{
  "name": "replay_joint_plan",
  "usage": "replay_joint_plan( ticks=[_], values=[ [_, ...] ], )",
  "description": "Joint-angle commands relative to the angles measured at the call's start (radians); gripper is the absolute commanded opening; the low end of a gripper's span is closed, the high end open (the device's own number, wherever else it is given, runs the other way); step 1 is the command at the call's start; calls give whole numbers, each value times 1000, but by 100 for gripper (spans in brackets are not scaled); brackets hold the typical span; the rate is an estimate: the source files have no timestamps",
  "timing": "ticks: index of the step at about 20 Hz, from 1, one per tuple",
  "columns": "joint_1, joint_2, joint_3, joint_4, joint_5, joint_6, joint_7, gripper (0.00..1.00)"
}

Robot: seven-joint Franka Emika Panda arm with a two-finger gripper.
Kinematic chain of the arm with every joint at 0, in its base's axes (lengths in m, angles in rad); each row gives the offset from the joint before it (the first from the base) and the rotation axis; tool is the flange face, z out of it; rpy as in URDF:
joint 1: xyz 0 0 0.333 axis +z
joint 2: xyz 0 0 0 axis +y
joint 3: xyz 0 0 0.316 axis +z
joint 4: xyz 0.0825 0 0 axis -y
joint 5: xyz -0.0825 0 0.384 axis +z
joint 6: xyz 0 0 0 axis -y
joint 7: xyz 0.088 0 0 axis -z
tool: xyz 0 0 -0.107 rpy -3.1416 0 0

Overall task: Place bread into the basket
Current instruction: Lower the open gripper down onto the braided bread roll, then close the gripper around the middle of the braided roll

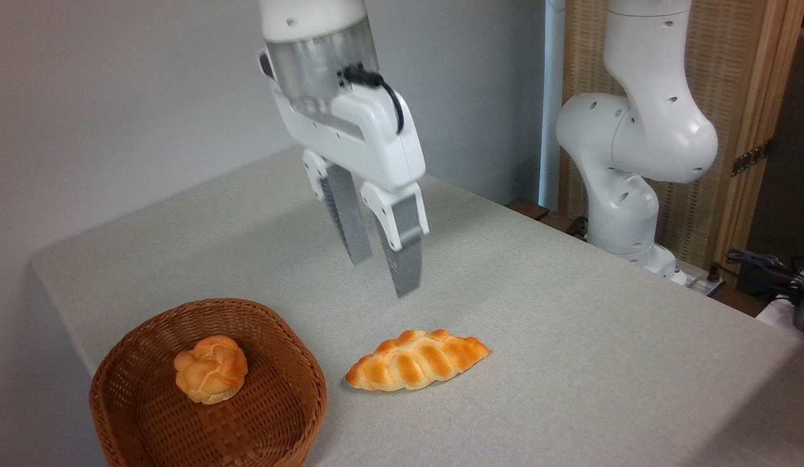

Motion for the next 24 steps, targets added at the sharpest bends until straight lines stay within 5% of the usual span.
replay_joint_plan(
  ticks=[1,9,19,23,24],
  values=[
    [-12,-57,-2,-180,32,103,94,100],
    [-11,-52,-5,-389,32,269,139,100],
    [-12,55,-15,-394,-10,326,137,97],
    [-11,63,-15,-392,-30,329,137,35],
    [-11,64,-15,-392,-39,329,139,26]
  ],
)
